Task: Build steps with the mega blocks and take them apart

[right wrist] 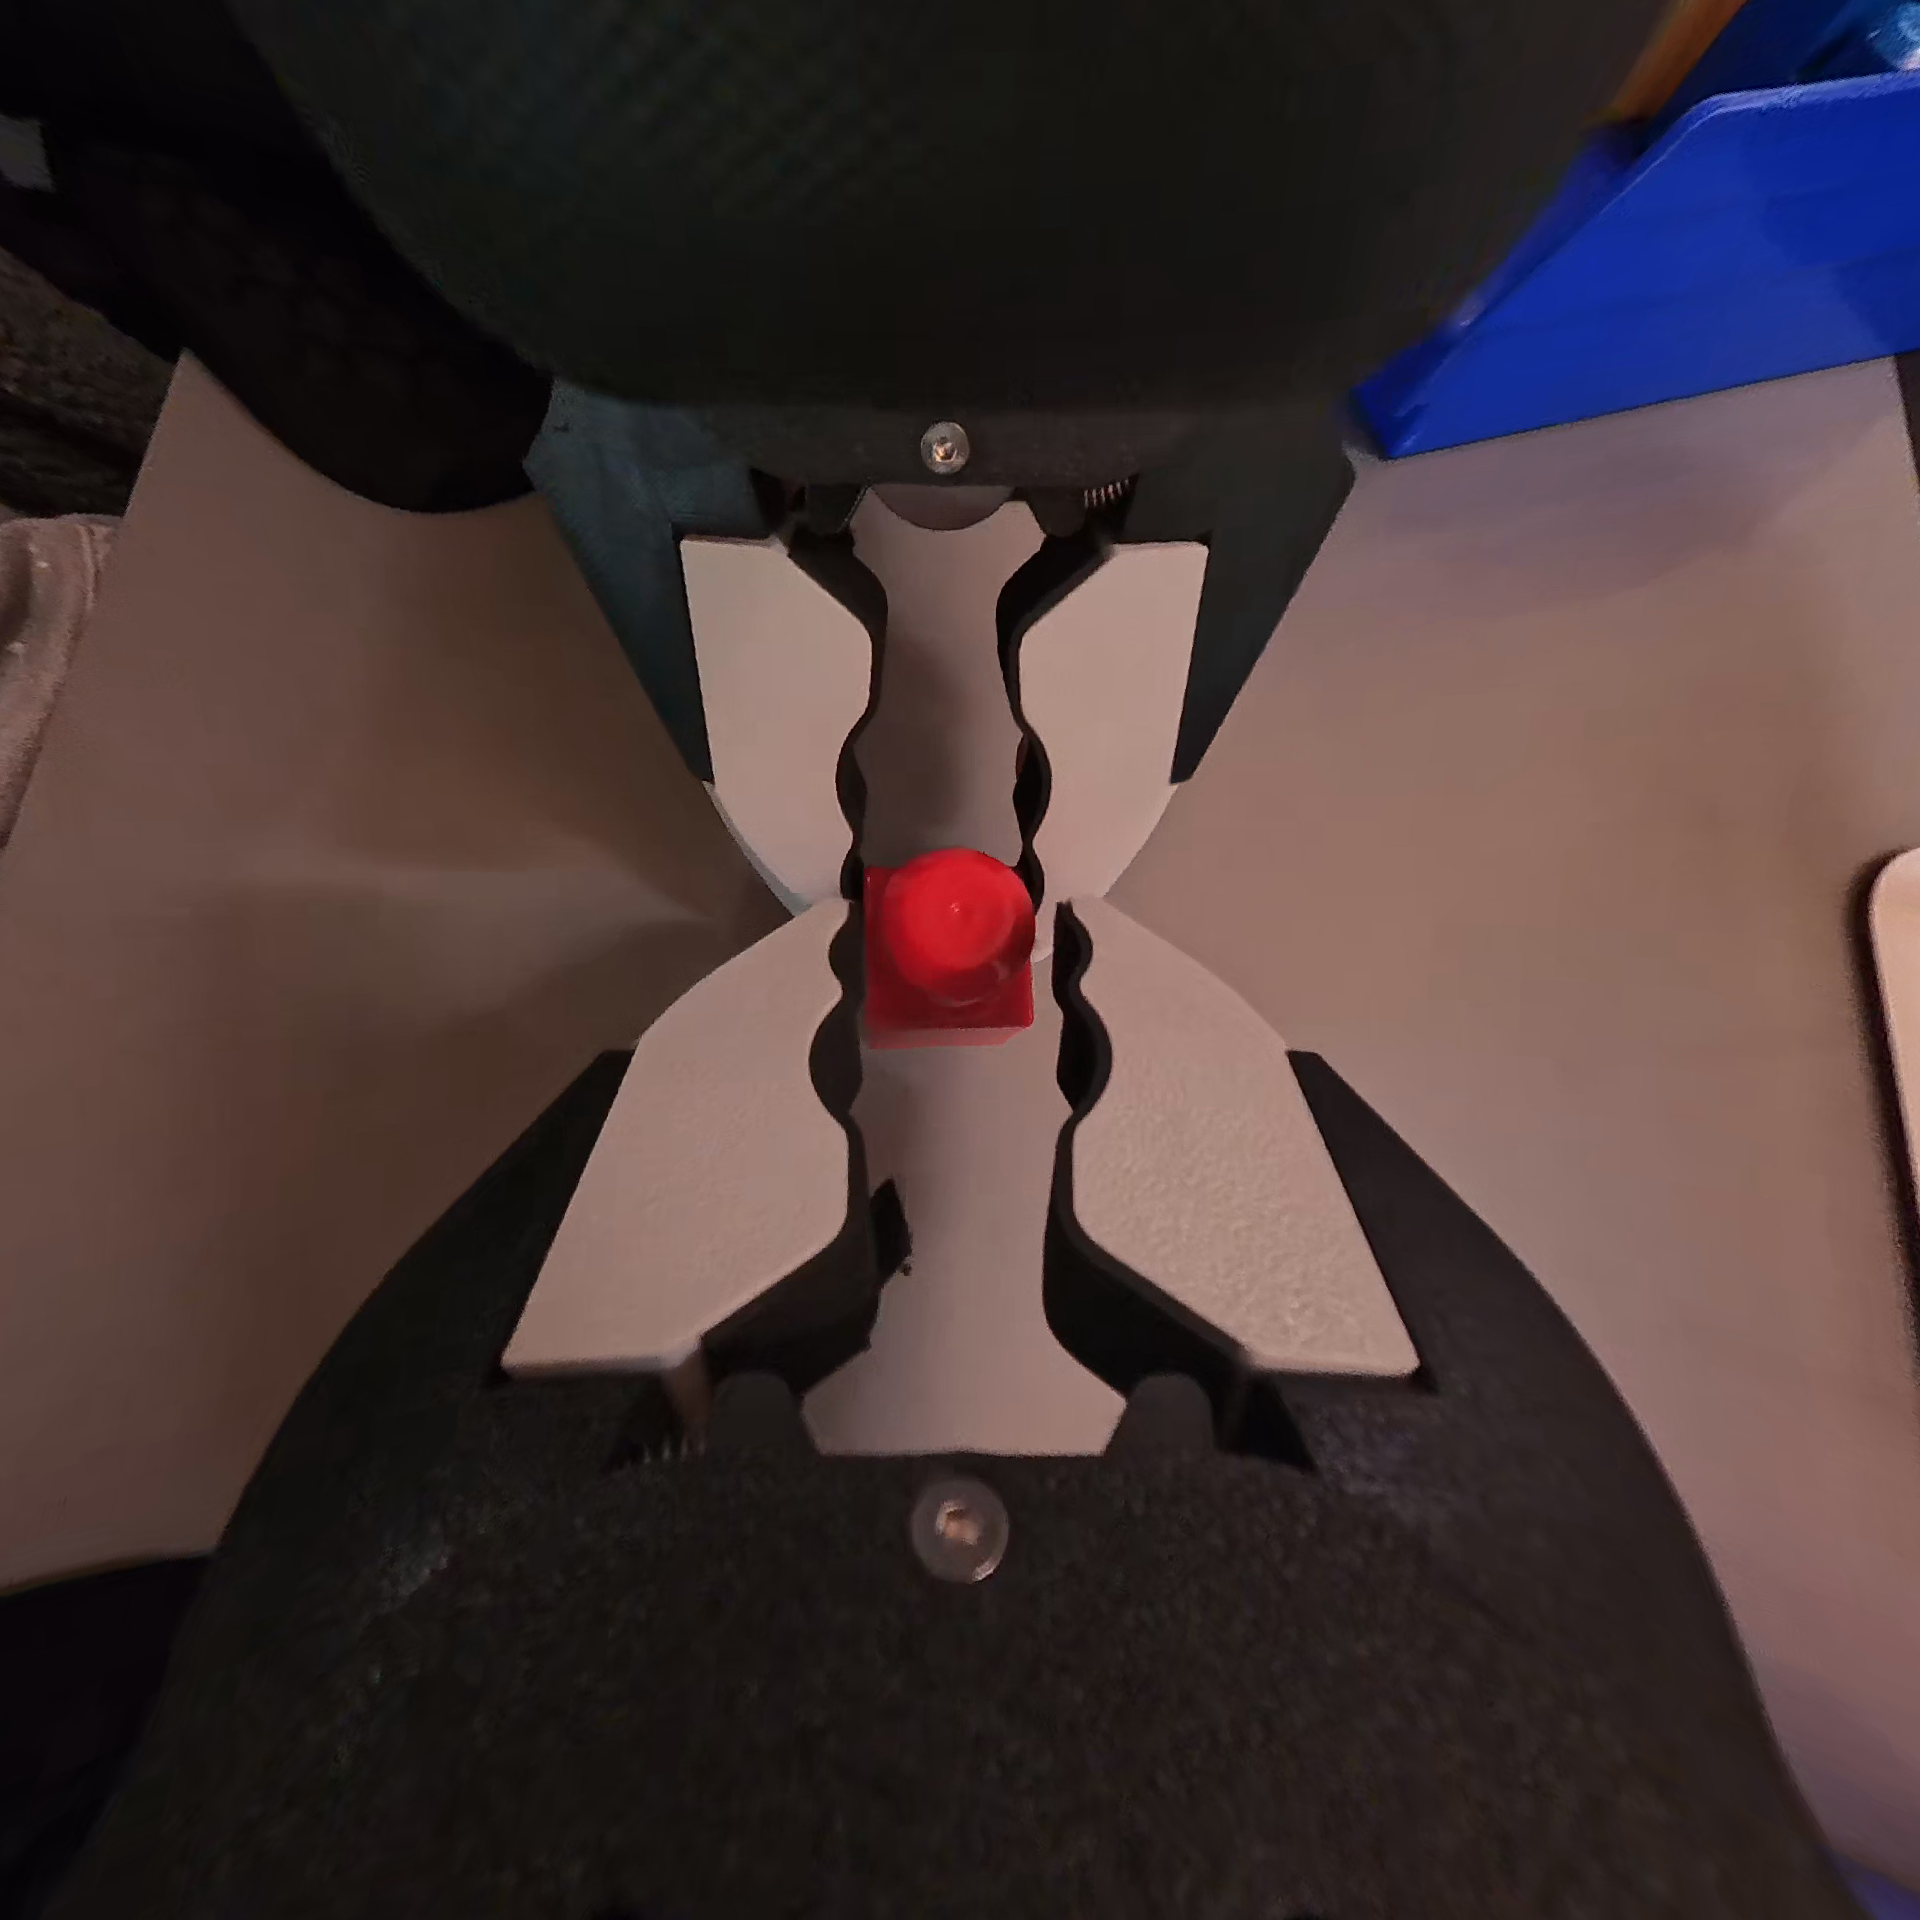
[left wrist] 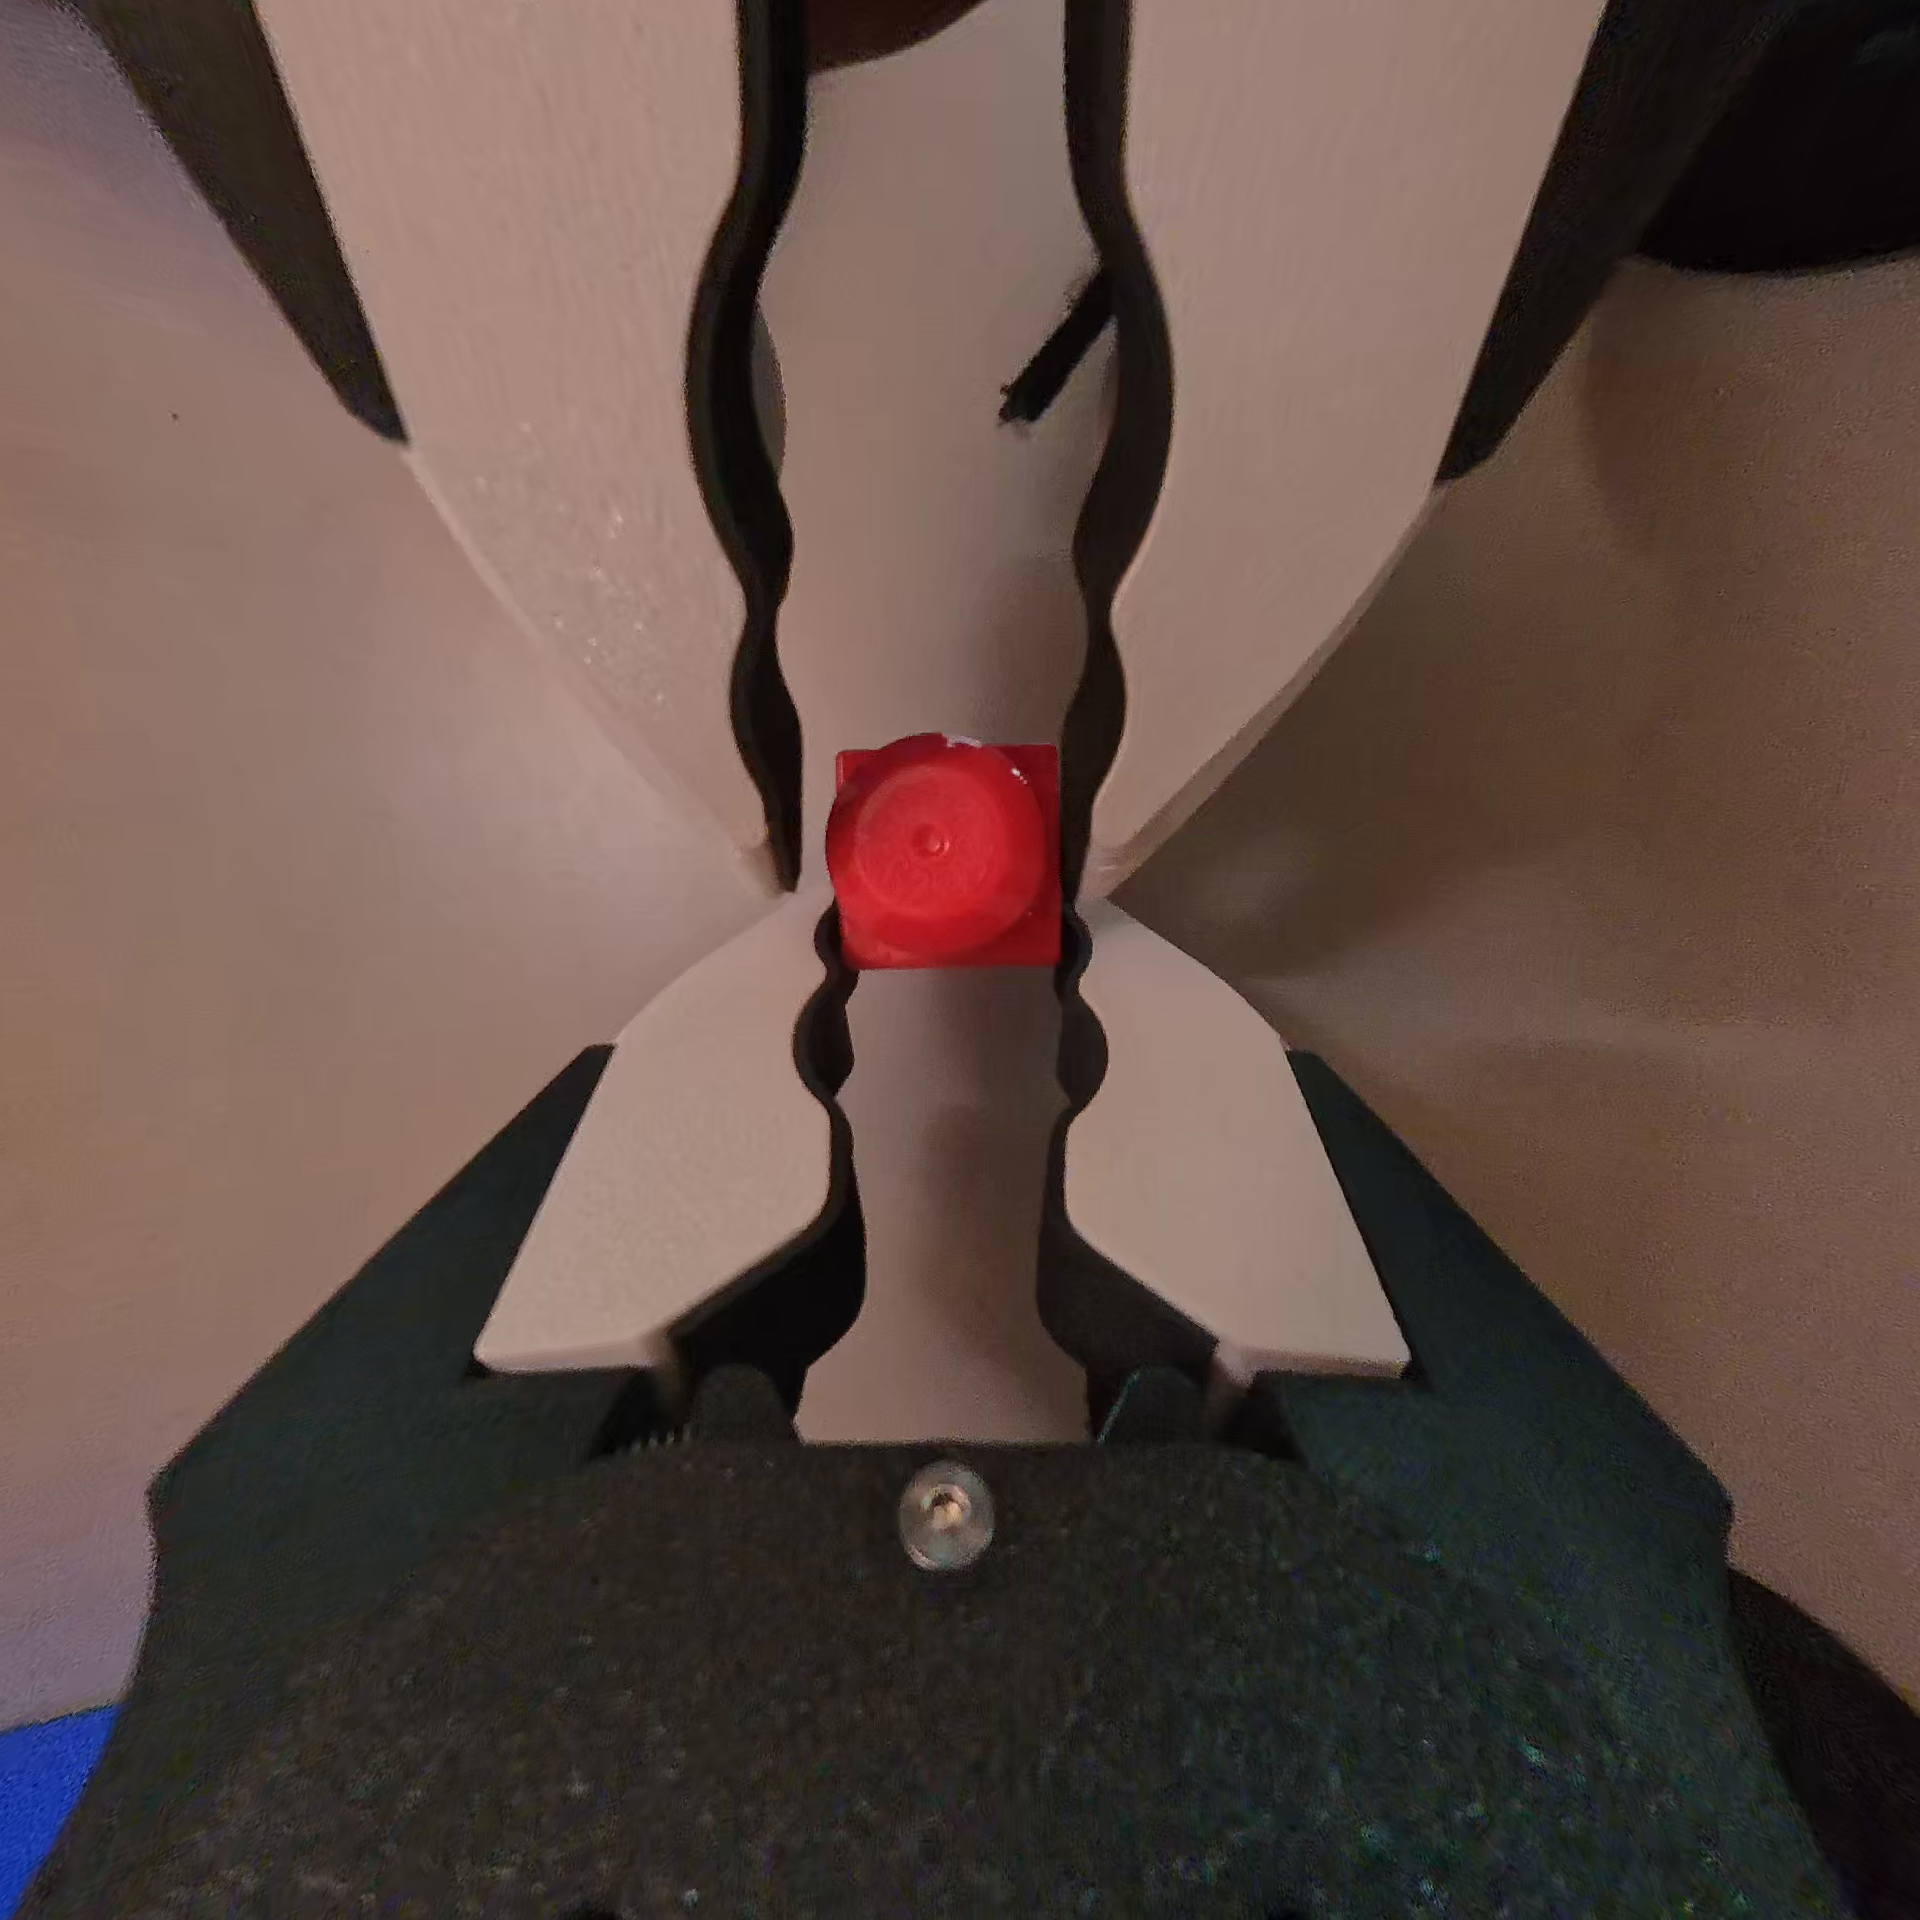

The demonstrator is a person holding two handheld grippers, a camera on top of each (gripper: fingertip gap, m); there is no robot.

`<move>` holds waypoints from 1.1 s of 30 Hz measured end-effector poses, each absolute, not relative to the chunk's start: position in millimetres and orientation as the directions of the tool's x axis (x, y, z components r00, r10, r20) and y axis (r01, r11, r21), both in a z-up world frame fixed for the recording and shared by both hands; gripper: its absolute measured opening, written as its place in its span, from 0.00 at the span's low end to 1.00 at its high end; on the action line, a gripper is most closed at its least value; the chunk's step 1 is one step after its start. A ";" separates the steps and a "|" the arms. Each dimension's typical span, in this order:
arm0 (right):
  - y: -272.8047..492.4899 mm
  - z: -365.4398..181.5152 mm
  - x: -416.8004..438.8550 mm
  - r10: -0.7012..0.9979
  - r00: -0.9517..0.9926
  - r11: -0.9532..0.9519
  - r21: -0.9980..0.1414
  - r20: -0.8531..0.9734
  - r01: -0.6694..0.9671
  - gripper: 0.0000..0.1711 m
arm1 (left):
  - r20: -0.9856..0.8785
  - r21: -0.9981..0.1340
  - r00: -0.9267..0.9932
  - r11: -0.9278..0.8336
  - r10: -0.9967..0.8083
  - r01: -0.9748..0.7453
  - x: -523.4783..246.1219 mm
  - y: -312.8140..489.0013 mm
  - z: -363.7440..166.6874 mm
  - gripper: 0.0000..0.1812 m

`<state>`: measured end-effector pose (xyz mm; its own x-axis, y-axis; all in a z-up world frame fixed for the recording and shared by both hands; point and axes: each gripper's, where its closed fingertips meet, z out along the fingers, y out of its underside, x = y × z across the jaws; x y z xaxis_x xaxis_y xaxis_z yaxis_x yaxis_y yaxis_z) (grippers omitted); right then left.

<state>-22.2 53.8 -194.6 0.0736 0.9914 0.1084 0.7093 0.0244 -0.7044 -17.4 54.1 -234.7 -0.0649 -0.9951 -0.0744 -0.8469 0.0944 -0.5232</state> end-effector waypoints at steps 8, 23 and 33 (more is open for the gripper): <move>53.4 -199.2 -18.5 0.994 0.060 0.020 -0.691 0.091 0.722 0.17 | -0.072 -0.524 -0.070 0.097 -0.995 -0.846 -18.2 54.4 -235.9 0.20; 98.0 -116.2 65.3 0.946 0.238 -0.018 -0.701 0.218 0.712 0.17 | -0.113 -0.738 0.132 -0.005 -0.985 -0.674 -5.6 97.7 -205.9 0.24; 131.2 -118.8 187.4 0.873 0.425 -0.234 -0.560 0.238 0.795 0.17 | -0.141 -0.778 0.172 0.002 -0.975 -0.628 -5.7 108.7 -199.7 0.14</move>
<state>187.4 131.2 -118.8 0.4248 0.8733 0.2384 0.7950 -0.2338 -0.5598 -5.7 108.7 -199.7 0.1721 -0.9749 -0.1414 -0.6282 0.0020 -0.7781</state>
